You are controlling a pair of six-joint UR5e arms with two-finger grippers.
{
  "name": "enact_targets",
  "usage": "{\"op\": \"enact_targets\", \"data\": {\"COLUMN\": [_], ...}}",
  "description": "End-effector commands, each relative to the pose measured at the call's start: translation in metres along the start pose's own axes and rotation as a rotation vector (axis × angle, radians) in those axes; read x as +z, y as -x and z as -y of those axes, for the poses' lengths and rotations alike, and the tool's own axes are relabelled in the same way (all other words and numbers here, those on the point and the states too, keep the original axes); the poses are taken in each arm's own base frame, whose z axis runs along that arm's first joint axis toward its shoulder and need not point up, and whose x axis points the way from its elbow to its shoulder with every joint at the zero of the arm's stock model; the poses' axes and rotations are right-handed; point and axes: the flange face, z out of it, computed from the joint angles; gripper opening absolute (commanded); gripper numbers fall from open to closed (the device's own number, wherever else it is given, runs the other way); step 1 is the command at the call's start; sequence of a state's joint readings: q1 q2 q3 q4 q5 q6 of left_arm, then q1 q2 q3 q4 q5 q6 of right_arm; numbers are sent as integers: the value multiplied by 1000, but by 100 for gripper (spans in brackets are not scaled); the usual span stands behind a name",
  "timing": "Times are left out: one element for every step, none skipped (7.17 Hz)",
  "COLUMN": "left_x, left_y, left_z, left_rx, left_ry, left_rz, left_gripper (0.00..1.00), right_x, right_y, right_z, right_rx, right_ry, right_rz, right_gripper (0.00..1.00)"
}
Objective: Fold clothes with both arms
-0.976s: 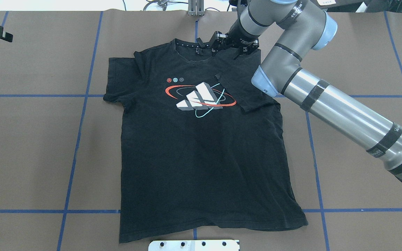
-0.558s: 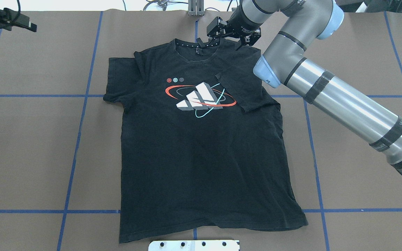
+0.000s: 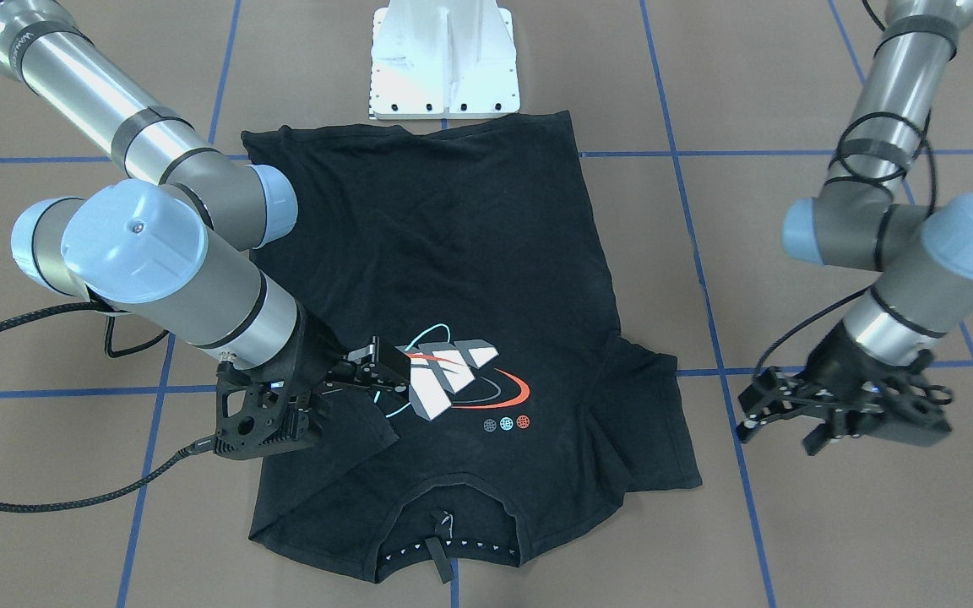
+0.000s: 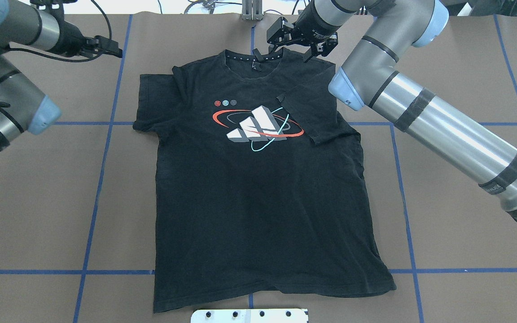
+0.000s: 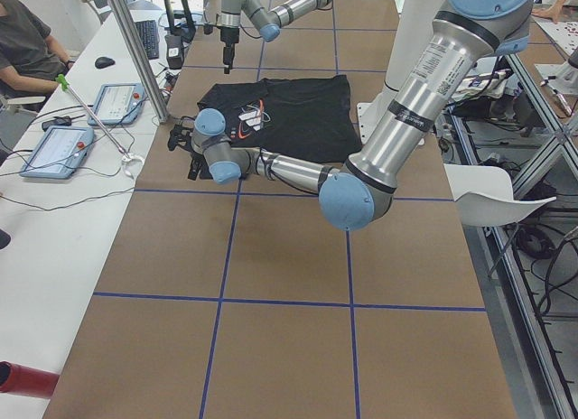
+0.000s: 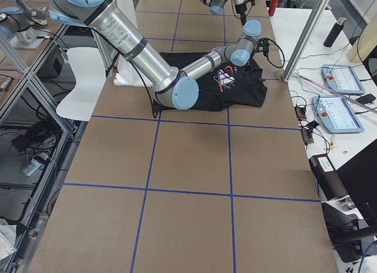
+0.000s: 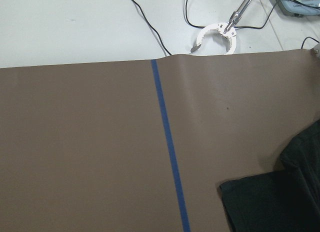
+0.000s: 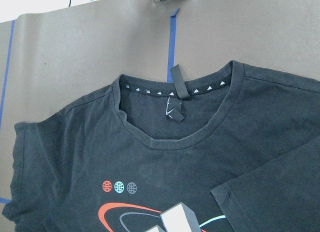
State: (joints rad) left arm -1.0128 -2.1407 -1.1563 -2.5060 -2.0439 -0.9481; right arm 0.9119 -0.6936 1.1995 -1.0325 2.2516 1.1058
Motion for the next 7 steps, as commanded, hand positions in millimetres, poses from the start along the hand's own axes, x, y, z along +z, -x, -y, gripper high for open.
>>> {"op": "enact_targets", "data": {"left_x": [48, 57, 66, 82, 93, 99, 103], "left_y": [-30, -22, -20, -29, -32, -31, -26], "left_z": [-2, -5, -7, -19, -23, -27, -29], "left_rx": [-13, -13, -10, 1, 3, 3, -1], "left_ry": [-53, -52, -49, -64, -63, -56, -50], "left_rz": [38, 41, 38, 62, 79, 88, 98], "left_gripper": [93, 88, 86, 86, 80, 79, 79], "right_x": [-9, -9, -11, -10, -11, -10, -9], "right_y": [-4, -12, -20, -21, -21, -22, -22], "right_z": [2, 3, 6, 7, 8, 8, 8], "right_rx": [-2, -3, 0, 2, 1, 3, 5], "right_ry": [-7, -9, -12, -14, -16, -17, -16], "right_rz": [3, -2, -8, -11, -12, -15, -17], "right_gripper": [100, 100, 100, 100, 100, 100, 100]}}
